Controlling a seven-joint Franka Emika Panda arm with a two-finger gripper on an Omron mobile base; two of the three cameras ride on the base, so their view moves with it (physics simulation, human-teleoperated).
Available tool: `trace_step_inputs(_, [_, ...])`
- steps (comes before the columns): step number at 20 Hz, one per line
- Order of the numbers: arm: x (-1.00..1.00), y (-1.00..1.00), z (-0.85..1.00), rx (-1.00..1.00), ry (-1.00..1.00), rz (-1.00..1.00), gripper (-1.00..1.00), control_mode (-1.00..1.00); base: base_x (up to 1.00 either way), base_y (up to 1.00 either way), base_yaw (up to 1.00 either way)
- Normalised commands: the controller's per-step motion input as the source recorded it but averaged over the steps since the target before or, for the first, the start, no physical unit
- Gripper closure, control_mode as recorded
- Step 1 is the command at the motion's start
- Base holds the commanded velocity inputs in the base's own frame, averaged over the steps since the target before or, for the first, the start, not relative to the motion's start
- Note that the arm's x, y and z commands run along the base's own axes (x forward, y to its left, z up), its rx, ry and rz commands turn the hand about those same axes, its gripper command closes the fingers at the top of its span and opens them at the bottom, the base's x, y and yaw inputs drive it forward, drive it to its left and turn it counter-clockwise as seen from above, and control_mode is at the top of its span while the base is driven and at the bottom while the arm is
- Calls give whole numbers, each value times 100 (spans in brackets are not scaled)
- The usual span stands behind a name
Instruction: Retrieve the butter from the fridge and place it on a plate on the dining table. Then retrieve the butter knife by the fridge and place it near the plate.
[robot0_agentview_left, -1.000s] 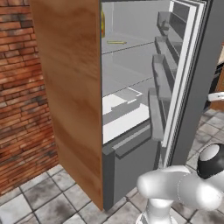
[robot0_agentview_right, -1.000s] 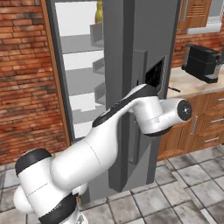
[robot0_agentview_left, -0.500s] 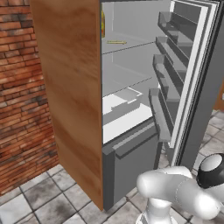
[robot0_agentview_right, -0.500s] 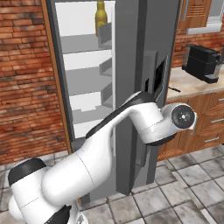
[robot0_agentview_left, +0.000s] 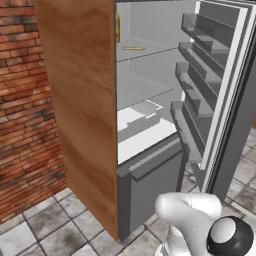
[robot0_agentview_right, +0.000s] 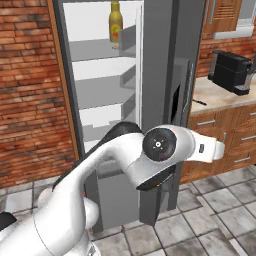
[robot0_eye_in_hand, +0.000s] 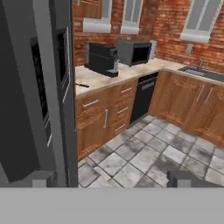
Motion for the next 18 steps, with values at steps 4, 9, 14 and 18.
trace_step_inputs(4, [-19, 97, 14, -27, 15, -32, -100, -100, 0, 0, 0])
trace_step_inputs(9, [3, 100, 24, -26, 23, -30, -100, -100, 0, 0, 0])
trace_step_inputs(14, [-5, 90, 2, -8, 29, -29, -100, -100, 0, 0, 0])
trace_step_inputs(18, [8, 43, 2, -5, 39, -14, -100, -100, 0, 0, 0])
